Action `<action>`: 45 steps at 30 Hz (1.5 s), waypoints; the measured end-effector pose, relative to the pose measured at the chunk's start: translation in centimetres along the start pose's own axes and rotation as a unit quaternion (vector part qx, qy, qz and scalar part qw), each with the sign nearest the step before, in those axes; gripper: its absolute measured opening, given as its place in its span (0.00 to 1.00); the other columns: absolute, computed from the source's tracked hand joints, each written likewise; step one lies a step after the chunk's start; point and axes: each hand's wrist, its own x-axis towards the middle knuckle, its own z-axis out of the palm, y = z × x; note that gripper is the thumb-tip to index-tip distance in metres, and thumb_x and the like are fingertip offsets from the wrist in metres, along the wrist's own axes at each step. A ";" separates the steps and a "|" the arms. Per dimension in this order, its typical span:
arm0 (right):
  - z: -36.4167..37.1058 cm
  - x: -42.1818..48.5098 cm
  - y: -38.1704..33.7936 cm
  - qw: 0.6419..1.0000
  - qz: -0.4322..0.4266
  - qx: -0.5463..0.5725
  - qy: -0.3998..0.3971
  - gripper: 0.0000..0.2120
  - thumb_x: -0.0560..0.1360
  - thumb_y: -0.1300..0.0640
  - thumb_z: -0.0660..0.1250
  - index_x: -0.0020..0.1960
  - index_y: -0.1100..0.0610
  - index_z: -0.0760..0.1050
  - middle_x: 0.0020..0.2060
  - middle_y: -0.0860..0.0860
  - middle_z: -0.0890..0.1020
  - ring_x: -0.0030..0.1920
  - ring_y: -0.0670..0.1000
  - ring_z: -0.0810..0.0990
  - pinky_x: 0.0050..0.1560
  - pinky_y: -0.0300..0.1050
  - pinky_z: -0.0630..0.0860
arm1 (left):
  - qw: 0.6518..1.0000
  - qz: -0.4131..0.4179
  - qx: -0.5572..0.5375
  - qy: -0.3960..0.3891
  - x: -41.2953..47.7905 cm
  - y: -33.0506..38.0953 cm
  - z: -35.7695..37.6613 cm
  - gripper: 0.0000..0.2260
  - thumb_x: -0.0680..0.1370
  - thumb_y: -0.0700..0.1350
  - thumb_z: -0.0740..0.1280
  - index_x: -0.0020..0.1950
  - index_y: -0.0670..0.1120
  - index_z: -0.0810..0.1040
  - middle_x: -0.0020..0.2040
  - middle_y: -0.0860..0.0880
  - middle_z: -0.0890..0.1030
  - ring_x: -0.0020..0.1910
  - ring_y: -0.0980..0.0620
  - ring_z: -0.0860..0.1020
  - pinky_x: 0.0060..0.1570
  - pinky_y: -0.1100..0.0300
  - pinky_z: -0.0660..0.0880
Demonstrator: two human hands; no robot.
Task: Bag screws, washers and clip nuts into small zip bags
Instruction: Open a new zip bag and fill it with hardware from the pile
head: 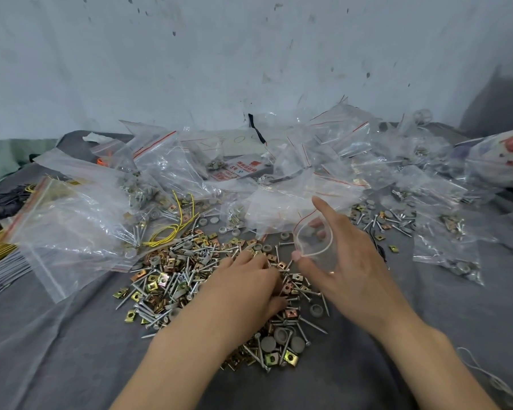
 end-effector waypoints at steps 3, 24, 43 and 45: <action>-0.1 0.0 0.0 1.000 0.000 -0.008 -0.001 0.36 0.75 0.33 0.62 0.78 0.37 0.51 0.58 0.31 0.66 0.58 0.32 0.64 0.63 0.39 0.61 | 0.999 -0.019 0.047 0.000 0.0 0.5 0.1 0.16 0.82 0.57 0.59 0.65 0.51 0.73 0.64 0.50 0.70 0.68 0.47 0.64 0.65 0.51 0.63; 0.0 0.0 -0.5 1.000 -0.006 -0.014 -0.014 0.37 0.76 0.34 0.63 0.79 0.38 0.50 0.60 0.38 0.72 0.60 0.36 0.67 0.64 0.40 0.62 | 0.819 -0.093 -0.531 0.199 1.2 -0.9 -1.9 0.06 0.80 0.43 0.66 0.55 0.50 0.81 0.43 0.54 0.84 0.39 0.64 0.79 0.39 0.74 0.72; 0.0 -0.2 -0.6 1.000 -0.010 -0.010 -0.024 0.37 0.75 0.33 0.61 0.79 0.38 0.50 0.62 0.40 0.74 0.61 0.42 0.72 0.65 0.44 0.66 | 0.793 -0.044 -0.574 0.202 2.1 0.7 -2.7 0.06 0.80 0.42 0.66 0.53 0.52 0.81 0.44 0.54 0.86 0.46 0.58 0.83 0.48 0.66 0.78; -0.1 -0.3 -0.7 1.000 -0.010 -0.016 -0.020 0.36 0.76 0.33 0.61 0.79 0.37 0.50 0.60 0.40 0.74 0.59 0.42 0.71 0.64 0.43 0.66 | 0.797 -0.067 -0.560 0.214 1.9 0.0 -2.8 0.07 0.80 0.43 0.66 0.52 0.53 0.81 0.43 0.56 0.85 0.44 0.61 0.82 0.48 0.68 0.77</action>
